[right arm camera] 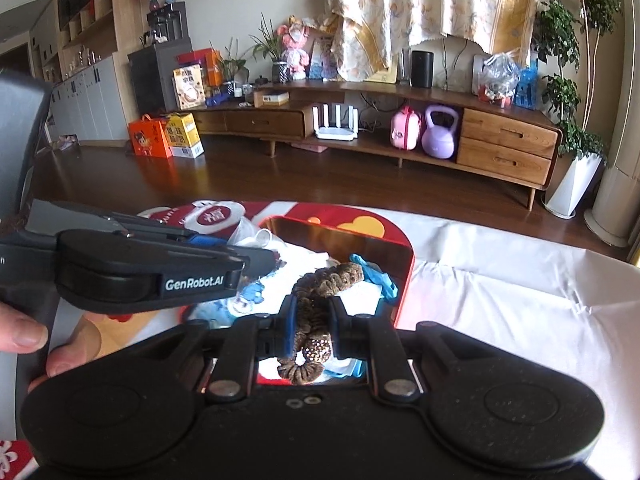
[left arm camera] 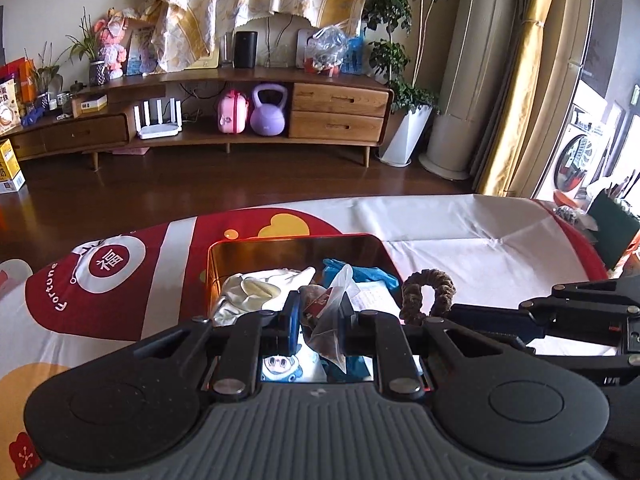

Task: Organize soft objects
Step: 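Carry the bracelet and tea bag into the red tin with both grippers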

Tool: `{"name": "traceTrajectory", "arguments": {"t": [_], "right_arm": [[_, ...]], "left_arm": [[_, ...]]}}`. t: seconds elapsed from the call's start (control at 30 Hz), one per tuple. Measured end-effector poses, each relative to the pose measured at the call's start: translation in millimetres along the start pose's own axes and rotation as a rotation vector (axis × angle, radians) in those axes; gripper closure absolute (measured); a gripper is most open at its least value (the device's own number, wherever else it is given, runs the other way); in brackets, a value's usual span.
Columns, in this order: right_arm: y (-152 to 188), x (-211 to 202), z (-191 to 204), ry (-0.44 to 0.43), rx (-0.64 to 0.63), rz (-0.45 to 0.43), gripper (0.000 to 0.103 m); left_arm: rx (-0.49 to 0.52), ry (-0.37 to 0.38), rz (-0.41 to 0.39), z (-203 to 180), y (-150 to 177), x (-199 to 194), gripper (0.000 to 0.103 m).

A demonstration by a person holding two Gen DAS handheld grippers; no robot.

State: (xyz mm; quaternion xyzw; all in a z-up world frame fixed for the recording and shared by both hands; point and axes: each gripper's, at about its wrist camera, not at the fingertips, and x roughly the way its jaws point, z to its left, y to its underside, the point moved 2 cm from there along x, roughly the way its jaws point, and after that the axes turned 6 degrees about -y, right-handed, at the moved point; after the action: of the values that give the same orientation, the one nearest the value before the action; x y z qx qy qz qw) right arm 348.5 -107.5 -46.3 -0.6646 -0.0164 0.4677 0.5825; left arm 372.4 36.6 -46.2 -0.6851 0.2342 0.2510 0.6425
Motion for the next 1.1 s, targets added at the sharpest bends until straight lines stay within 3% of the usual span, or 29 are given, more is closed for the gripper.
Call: {"name": "traceTrajectory", "arguments": {"t": [0.33,0.7,1.1], "right_arm": [[8.3,39.6,-15.9,-0.005,0.031,0.038,0.088],[13.3,59.6,-20.1,0.01,0.049,0.063,0.085],[12.1,51.6,-15.8,0.032,0.047,0.058,0.066]], "left_arm": [[-0.018,0.006,0.046,7.5,1.6,49.9,0.085],[-0.031,-0.007,0.079,17.5,11.6,73.1,0.085],[-0.063,0.003,0.081,21.8,11.9,65.3,0.081]]}}
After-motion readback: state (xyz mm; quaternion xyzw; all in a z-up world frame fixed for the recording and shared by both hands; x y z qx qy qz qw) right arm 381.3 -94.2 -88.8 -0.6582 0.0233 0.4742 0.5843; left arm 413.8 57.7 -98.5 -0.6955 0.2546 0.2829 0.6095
